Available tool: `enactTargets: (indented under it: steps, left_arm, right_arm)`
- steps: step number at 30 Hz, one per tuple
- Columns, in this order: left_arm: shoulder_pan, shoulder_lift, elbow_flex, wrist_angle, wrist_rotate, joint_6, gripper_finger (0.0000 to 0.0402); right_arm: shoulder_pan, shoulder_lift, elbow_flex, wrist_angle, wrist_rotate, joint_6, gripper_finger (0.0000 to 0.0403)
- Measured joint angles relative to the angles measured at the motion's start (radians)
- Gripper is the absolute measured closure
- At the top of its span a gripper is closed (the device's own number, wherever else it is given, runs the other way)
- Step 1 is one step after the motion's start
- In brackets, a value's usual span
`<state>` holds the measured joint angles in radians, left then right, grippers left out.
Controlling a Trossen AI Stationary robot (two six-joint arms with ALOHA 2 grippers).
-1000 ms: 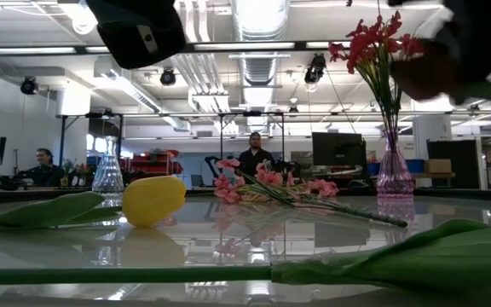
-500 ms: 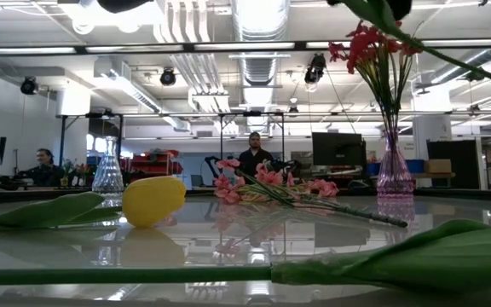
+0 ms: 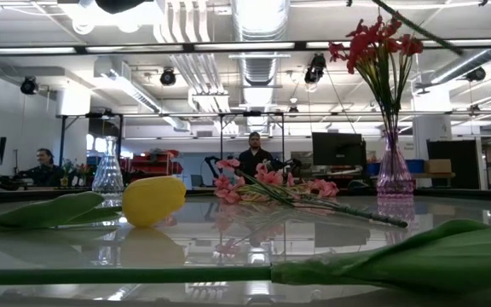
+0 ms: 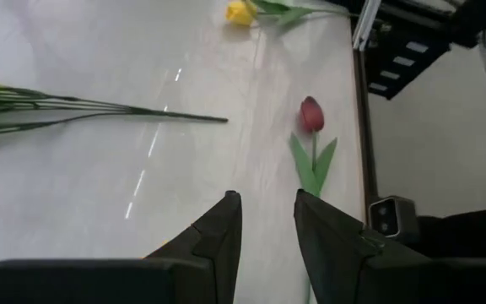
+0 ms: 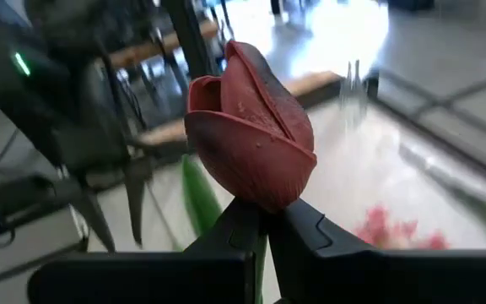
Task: Sort flowers into vase by color
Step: Put the right red tulip into the pink vase
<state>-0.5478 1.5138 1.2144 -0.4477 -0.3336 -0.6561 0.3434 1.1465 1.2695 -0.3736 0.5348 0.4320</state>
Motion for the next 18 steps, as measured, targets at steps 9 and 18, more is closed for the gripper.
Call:
enactTargets:
  steps: [9,18]
  left_arm:
    - [0.075,0.034,0.000,0.059,0.000,0.095,0.0302]
    - [0.225,0.035,0.000,0.276,0.001,0.222,0.0302]
  right_arm:
    - [-0.086,-0.066,0.160,0.016,0.028,-0.235,0.0390]
    - [-0.207,-0.099,0.337,0.119,0.302,-0.734,0.0390]
